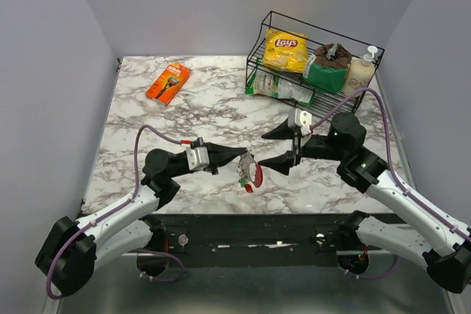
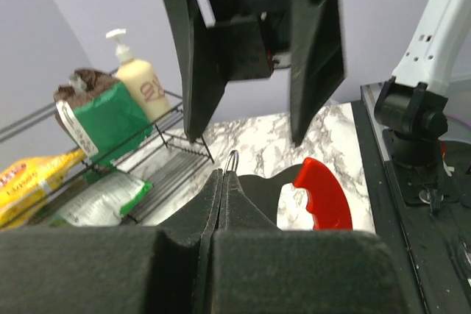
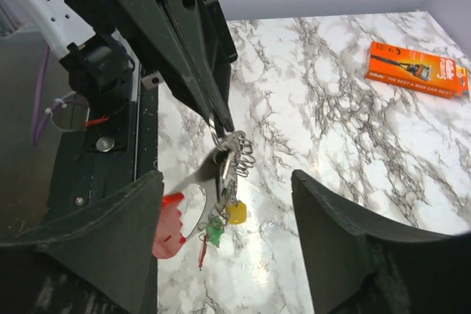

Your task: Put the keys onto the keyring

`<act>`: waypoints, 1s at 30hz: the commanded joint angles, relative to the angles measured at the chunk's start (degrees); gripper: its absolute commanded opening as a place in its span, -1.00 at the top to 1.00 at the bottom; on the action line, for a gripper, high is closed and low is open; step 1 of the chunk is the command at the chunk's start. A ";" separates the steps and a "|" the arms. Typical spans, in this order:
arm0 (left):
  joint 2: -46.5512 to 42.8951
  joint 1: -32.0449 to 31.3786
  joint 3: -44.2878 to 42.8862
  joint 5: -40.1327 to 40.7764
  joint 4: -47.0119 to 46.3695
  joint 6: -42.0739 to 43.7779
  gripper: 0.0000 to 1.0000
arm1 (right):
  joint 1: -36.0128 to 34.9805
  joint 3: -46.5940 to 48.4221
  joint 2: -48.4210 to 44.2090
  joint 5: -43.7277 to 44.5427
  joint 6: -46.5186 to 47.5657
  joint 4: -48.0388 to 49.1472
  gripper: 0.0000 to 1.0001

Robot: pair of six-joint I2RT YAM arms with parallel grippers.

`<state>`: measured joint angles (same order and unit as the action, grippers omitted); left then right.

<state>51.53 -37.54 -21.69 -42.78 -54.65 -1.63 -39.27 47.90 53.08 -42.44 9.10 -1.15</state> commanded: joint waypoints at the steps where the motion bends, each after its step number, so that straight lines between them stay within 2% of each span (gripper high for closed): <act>1: 6.54 -0.17 -0.36 6.38 -5.28 1.19 1.00 | 0.24 -2.54 -1.75 6.13 -0.66 0.62 -0.66; 4: 12.16 -0.17 -3.34 10.42 -5.20 1.36 1.00 | 0.24 -3.60 -2.63 8.41 -1.37 2.29 -0.74; 8: 18.42 0.10 -7.65 19.82 -4.24 5.14 1.00 | 0.24 -4.83 -4.12 11.49 -1.63 2.29 -0.80; 13: 24.39 0.89 -14.50 24.76 -0.82 12.95 1.00 | 0.33 -6.24 -6.14 14.13 -2.07 2.38 -0.84; 17: 29.23 1.06 -18.12 26.26 3.85 15.87 1.00 | 0.33 -7.29 -6.41 14.57 -1.81 2.73 -0.87; 23: 35.66 0.54 -11.54 28.46 -0.54 7.02 1.00 | 0.33 -8.35 -5.97 15.01 -1.37 2.73 -0.92; 30: 31.10 -2.27 2.34 36.97 -7.65 1.81 1.00 | 0.33 -8.96 -5.62 14.58 -1.02 2.64 -1.00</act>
<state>86.00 -38.57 -25.41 -13.41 -56.99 4.08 -39.27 39.66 47.24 -28.71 7.55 0.36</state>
